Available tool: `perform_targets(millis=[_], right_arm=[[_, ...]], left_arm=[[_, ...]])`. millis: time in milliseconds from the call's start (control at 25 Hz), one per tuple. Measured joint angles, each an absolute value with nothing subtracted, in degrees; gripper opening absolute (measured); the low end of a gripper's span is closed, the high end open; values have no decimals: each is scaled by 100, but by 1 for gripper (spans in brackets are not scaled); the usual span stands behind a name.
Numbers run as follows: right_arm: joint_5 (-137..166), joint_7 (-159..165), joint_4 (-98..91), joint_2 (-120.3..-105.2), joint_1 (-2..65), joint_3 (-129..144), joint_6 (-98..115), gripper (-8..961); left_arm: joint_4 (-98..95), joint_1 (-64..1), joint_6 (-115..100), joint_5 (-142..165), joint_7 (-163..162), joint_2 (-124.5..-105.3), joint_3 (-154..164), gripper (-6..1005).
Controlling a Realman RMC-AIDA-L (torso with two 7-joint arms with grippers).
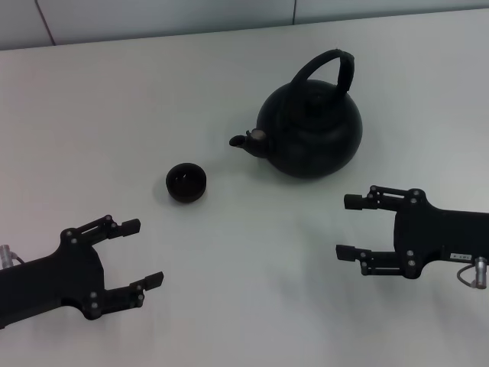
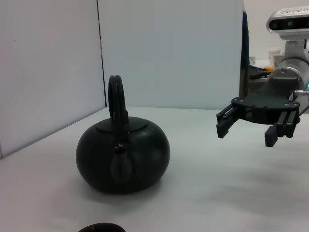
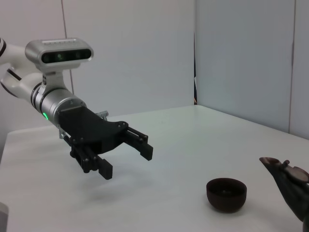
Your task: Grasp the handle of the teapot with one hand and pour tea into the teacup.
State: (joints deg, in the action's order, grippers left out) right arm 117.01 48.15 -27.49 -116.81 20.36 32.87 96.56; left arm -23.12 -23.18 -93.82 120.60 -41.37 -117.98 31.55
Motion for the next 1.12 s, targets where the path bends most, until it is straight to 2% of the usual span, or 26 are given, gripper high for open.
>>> perform_targets(millis=[1120], right_arm=[[11749, 4807, -2787, -11689, 2030, 3287, 9590, 758]], left_arm=[[-2312, -2301, -9386, 12021, -4140, -11803, 3146, 819]])
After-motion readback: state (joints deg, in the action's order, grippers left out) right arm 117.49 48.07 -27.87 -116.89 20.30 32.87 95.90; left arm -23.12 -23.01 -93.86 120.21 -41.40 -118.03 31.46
